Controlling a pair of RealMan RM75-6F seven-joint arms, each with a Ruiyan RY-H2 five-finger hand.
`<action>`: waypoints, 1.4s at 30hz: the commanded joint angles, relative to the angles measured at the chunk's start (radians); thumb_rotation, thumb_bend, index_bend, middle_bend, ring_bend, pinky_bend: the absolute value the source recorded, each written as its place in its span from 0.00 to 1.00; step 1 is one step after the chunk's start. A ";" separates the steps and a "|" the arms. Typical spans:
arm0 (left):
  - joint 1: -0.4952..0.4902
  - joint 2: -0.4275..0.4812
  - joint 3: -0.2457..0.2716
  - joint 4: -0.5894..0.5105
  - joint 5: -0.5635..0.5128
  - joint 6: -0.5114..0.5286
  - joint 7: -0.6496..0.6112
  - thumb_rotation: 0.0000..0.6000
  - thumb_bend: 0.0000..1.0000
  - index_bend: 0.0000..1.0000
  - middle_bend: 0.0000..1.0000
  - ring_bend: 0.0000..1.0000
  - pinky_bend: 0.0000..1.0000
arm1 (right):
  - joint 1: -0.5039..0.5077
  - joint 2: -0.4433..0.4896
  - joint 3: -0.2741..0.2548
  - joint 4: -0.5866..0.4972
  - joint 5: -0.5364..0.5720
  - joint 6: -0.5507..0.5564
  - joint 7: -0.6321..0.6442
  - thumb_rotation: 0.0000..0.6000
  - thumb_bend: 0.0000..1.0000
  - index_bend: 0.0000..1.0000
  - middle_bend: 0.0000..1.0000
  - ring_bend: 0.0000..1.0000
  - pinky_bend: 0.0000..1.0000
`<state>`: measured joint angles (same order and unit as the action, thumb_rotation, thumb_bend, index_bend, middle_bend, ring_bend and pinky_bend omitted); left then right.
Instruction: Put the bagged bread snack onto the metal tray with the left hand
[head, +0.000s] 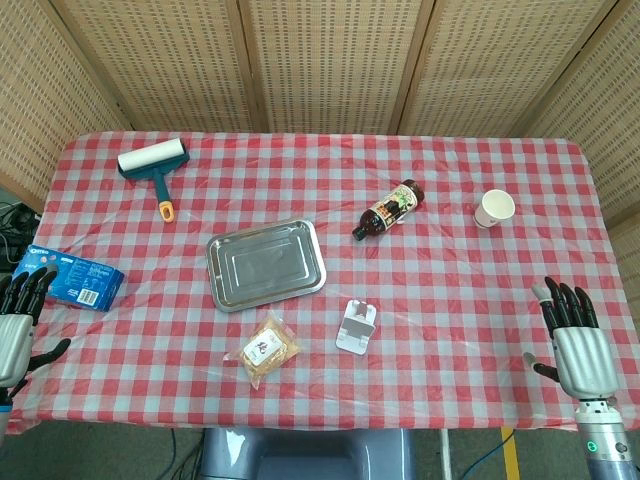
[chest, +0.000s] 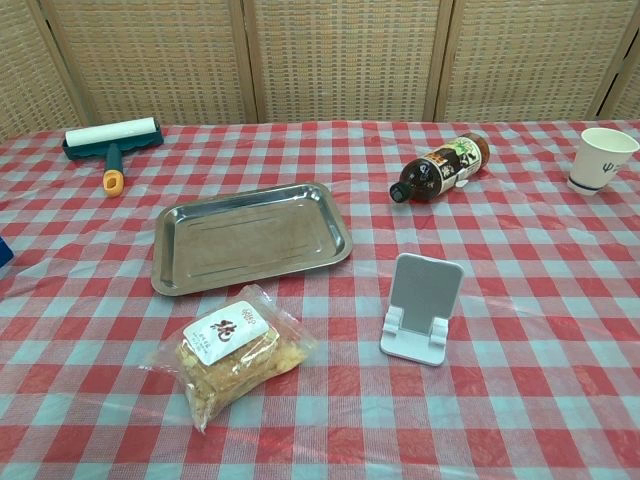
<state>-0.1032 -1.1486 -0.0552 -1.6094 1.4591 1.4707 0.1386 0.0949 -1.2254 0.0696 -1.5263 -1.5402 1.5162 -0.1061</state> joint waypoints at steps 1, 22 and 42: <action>-0.001 0.001 0.001 -0.002 -0.001 -0.004 0.001 1.00 0.18 0.00 0.00 0.00 0.00 | 0.000 0.001 -0.001 -0.002 -0.001 -0.001 0.000 1.00 0.05 0.00 0.00 0.00 0.00; -0.001 -0.002 0.002 0.000 0.026 0.017 -0.011 1.00 0.07 0.00 0.00 0.00 0.00 | 0.001 0.006 -0.006 -0.004 -0.006 -0.005 0.001 1.00 0.05 0.00 0.00 0.00 0.00; -0.167 0.044 0.080 -0.045 0.309 -0.143 -0.118 1.00 0.04 0.00 0.00 0.00 0.00 | -0.001 0.009 -0.006 -0.006 -0.013 0.003 0.016 1.00 0.05 0.00 0.00 0.00 0.00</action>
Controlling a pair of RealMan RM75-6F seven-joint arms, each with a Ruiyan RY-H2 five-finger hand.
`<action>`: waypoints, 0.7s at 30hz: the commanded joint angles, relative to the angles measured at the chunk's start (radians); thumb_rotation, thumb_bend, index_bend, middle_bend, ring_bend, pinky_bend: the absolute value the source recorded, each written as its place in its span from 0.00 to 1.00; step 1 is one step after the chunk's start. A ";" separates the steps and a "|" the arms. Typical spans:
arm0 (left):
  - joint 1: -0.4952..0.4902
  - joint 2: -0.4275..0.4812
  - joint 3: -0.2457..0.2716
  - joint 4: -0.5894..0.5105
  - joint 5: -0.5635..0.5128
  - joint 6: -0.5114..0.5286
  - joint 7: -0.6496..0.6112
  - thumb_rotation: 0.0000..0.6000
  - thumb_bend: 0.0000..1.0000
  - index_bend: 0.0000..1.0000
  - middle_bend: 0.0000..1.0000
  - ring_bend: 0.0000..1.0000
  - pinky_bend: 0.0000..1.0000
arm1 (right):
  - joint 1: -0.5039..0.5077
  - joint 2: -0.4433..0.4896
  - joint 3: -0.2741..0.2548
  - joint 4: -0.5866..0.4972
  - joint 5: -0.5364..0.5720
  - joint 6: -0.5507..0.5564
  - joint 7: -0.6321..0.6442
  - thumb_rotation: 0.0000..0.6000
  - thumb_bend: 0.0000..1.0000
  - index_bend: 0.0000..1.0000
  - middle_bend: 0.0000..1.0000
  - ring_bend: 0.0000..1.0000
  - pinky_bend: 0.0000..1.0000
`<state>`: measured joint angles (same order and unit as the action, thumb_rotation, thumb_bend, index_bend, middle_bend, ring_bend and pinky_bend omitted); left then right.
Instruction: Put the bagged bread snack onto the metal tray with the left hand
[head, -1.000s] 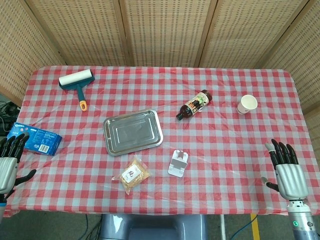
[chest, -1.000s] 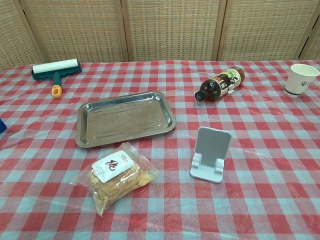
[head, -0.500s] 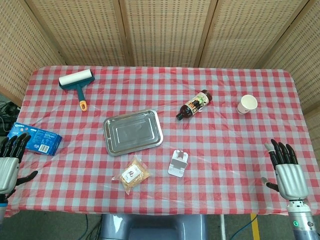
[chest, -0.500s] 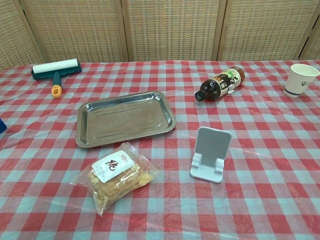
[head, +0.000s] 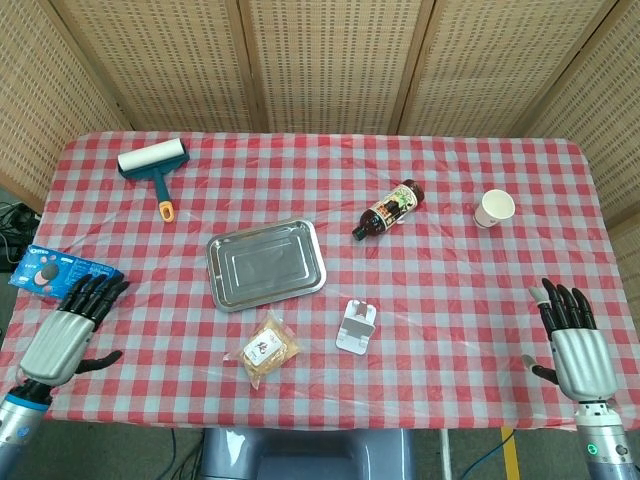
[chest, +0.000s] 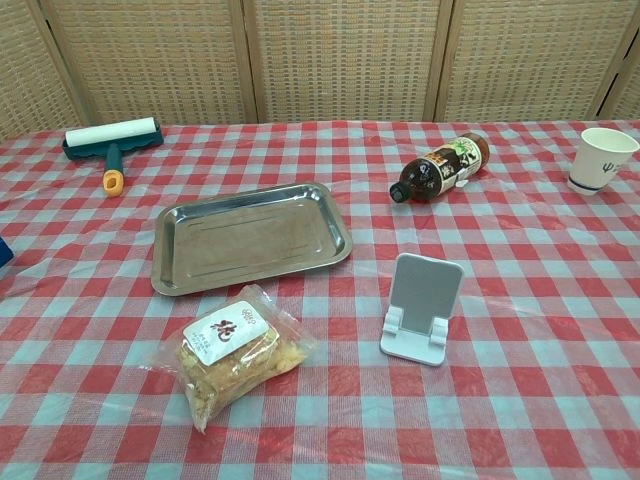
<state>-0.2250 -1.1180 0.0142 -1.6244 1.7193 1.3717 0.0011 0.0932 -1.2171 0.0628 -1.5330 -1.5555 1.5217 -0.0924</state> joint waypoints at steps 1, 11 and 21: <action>-0.058 0.013 0.009 -0.042 0.058 -0.057 0.038 1.00 0.04 0.00 0.00 0.00 0.00 | 0.001 0.001 0.001 0.001 0.004 -0.005 0.003 1.00 0.05 0.00 0.00 0.00 0.00; -0.205 -0.091 -0.023 -0.126 0.061 -0.268 0.194 1.00 0.04 0.01 0.00 0.00 0.00 | -0.009 0.018 0.015 -0.005 0.019 0.016 0.039 1.00 0.05 0.00 0.00 0.00 0.00; -0.298 -0.168 -0.068 -0.167 -0.096 -0.458 0.375 1.00 0.05 0.01 0.00 0.00 0.00 | -0.012 0.029 0.017 -0.009 0.020 0.020 0.060 1.00 0.05 0.00 0.00 0.00 0.00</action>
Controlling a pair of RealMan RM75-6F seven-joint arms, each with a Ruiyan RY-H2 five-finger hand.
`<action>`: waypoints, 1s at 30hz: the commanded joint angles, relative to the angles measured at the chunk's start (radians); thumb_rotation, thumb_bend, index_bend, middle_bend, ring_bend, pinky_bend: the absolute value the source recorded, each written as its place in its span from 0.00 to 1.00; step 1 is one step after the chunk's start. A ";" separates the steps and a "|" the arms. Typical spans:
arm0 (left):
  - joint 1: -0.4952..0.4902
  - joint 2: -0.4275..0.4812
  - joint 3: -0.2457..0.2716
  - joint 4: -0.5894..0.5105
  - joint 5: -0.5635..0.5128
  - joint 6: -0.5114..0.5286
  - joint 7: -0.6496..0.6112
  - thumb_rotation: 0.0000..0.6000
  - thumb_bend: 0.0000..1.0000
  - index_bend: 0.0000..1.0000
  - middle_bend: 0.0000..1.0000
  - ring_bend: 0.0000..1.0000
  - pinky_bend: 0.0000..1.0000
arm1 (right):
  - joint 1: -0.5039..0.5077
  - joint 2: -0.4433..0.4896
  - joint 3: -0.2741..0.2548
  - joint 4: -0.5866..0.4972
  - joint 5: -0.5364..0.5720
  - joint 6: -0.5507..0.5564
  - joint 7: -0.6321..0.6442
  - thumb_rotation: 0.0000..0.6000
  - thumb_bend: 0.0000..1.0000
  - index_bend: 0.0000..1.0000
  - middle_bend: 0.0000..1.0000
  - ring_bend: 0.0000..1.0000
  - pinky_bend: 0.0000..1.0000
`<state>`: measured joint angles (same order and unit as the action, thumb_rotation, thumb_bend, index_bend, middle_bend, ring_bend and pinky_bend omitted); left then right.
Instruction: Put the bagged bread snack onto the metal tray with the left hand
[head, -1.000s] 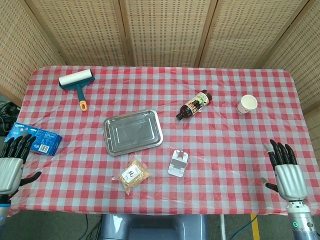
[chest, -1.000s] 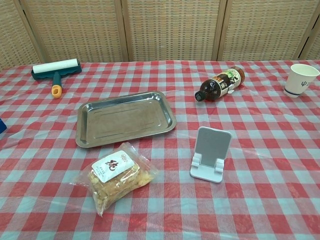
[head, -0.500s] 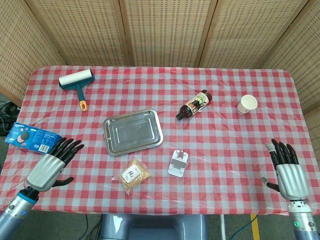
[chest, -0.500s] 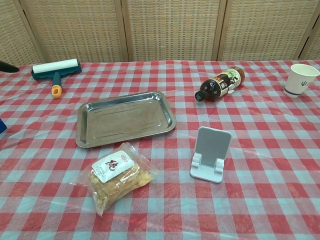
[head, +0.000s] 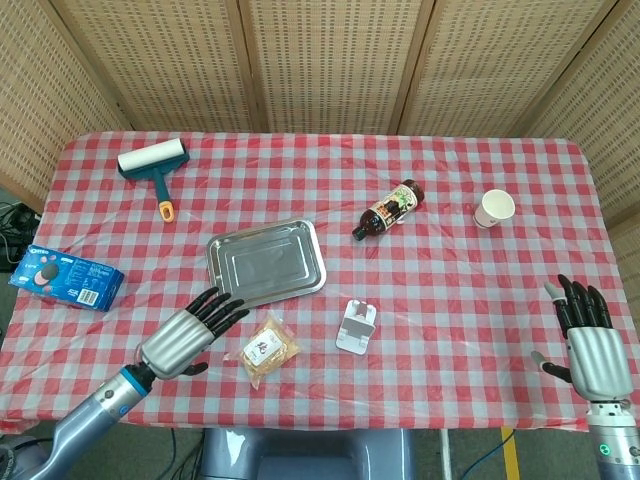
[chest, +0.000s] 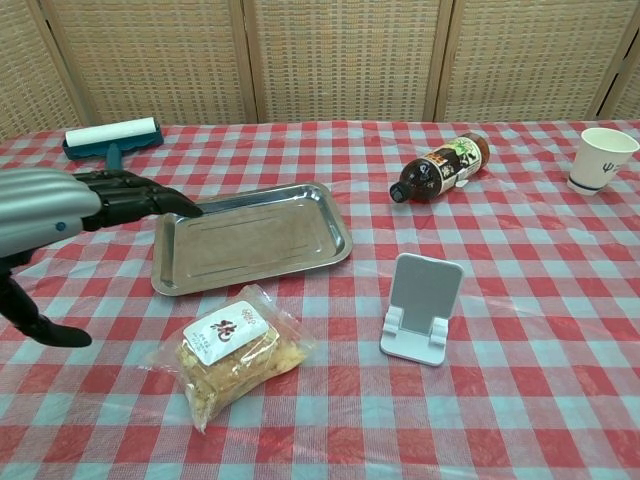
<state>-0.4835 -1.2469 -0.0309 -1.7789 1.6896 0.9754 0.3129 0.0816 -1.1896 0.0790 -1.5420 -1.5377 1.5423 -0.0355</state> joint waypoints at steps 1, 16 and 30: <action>-0.051 -0.053 -0.028 -0.011 -0.089 -0.080 0.084 1.00 0.05 0.01 0.00 0.00 0.00 | 0.000 0.003 0.002 0.000 0.004 -0.002 0.006 1.00 0.05 0.00 0.00 0.00 0.00; -0.160 -0.204 -0.035 0.026 -0.342 -0.206 0.319 1.00 0.06 0.03 0.00 0.00 0.00 | -0.003 0.009 0.011 0.000 0.018 -0.001 0.033 1.00 0.05 0.00 0.00 0.00 0.00; -0.193 -0.304 0.000 0.067 -0.433 -0.142 0.422 1.00 0.31 0.46 0.24 0.19 0.29 | -0.006 0.018 0.012 -0.002 0.012 0.006 0.067 1.00 0.05 0.00 0.00 0.00 0.00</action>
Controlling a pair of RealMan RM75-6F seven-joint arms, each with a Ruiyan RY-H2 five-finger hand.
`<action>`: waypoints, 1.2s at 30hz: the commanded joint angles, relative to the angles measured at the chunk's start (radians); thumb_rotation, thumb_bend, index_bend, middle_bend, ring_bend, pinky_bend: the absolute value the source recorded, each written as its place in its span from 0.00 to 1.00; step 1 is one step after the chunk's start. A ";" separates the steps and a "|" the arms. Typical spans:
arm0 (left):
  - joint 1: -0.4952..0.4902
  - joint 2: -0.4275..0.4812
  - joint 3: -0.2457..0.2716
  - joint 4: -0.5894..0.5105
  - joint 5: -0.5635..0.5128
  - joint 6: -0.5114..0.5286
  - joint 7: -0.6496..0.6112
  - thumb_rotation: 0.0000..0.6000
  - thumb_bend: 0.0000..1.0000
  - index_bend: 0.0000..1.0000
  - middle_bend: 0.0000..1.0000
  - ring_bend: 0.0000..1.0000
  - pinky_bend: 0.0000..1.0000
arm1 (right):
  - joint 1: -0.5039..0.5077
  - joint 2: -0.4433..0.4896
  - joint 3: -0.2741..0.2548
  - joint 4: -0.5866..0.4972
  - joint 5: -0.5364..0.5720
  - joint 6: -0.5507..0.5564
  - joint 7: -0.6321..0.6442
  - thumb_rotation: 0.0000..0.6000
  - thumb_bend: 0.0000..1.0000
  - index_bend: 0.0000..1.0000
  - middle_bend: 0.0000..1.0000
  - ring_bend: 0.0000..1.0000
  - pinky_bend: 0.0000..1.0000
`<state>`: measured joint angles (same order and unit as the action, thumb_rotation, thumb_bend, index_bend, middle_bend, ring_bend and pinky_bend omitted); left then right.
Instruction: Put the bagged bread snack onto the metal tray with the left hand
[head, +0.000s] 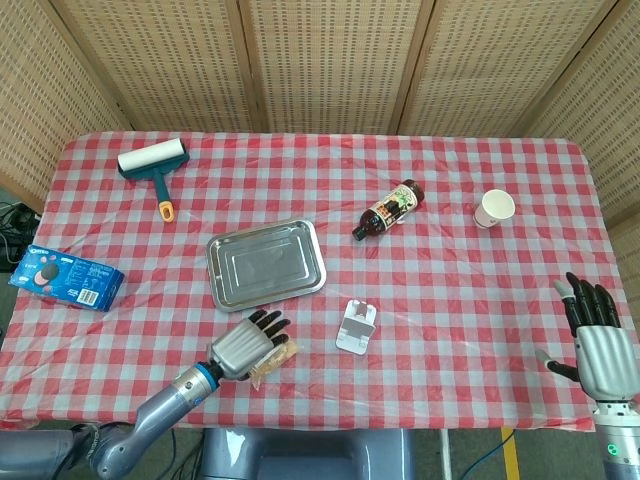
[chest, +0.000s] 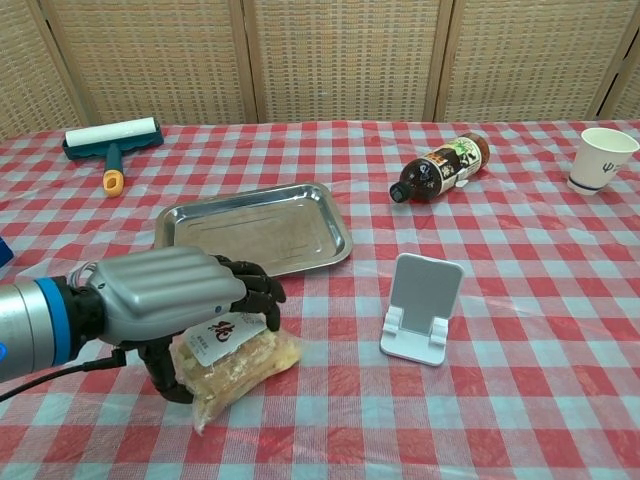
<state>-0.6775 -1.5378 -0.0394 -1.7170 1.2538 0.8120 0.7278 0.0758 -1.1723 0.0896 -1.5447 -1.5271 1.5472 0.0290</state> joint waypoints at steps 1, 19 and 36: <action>0.002 -0.015 0.012 0.006 0.003 0.026 0.006 1.00 0.34 0.48 0.25 0.20 0.30 | -0.001 0.002 0.002 0.000 0.001 0.003 0.005 1.00 0.05 0.00 0.00 0.00 0.00; -0.014 0.091 -0.049 -0.006 0.122 0.131 -0.175 1.00 0.40 0.48 0.24 0.21 0.28 | 0.001 -0.004 -0.011 -0.003 -0.021 -0.001 -0.009 1.00 0.05 0.00 0.00 0.00 0.00; -0.177 -0.020 -0.181 0.297 -0.060 0.016 -0.204 1.00 0.40 0.49 0.21 0.20 0.25 | 0.028 -0.016 -0.005 0.035 0.033 -0.084 0.032 1.00 0.05 0.00 0.00 0.00 0.00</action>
<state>-0.8308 -1.5335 -0.2037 -1.4557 1.2175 0.8441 0.5329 0.1019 -1.1878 0.0831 -1.5121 -1.4959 1.4651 0.0591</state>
